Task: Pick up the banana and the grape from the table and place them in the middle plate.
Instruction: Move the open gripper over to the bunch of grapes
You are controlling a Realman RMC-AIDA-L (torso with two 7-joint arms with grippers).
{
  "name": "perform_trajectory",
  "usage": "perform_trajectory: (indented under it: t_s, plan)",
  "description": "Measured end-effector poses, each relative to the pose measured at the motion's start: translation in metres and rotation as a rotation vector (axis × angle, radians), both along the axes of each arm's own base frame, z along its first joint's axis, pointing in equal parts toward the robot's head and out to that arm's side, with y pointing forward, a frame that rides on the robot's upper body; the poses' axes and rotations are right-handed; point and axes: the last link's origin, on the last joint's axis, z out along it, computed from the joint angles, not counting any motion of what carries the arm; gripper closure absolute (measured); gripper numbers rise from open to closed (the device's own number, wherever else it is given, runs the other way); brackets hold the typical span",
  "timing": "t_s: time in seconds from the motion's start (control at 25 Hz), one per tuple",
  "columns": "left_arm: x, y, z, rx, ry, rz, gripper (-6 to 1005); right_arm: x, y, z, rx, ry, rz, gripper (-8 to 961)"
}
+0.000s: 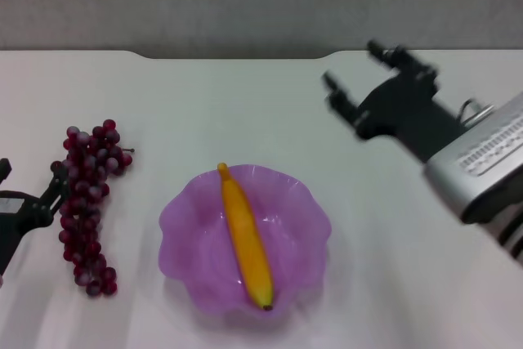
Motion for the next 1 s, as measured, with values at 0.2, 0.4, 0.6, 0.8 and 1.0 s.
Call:
perform_trajectory:
  t_s: [0.2, 0.4, 0.6, 0.8, 1.0]
  plan:
    - [-0.001, -0.001, 0.0, -0.003, -0.004, 0.002, 139, -0.001, -0.003, 0.023, 0.101, -0.015, 0.027, 332]
    - [-0.01, -0.003, -0.008, -0.048, -0.044, 0.076, 139, 0.0, -0.016, 0.018, 0.121, -0.106, 0.057, 455]
    - [-0.014, 0.001, -0.016, -0.098, -0.094, 0.142, 144, 0.0, -0.024, 0.008, 0.115, -0.135, 0.088, 633]
    - [-0.013, 0.002, -0.022, -0.125, -0.149, 0.17, 151, 0.003, -0.037, 0.012, 0.168, -0.095, 0.111, 825]
    - [-0.014, 0.004, -0.025, -0.141, -0.16, 0.189, 159, 0.006, -0.04, 0.012, 0.177, -0.094, 0.11, 934]
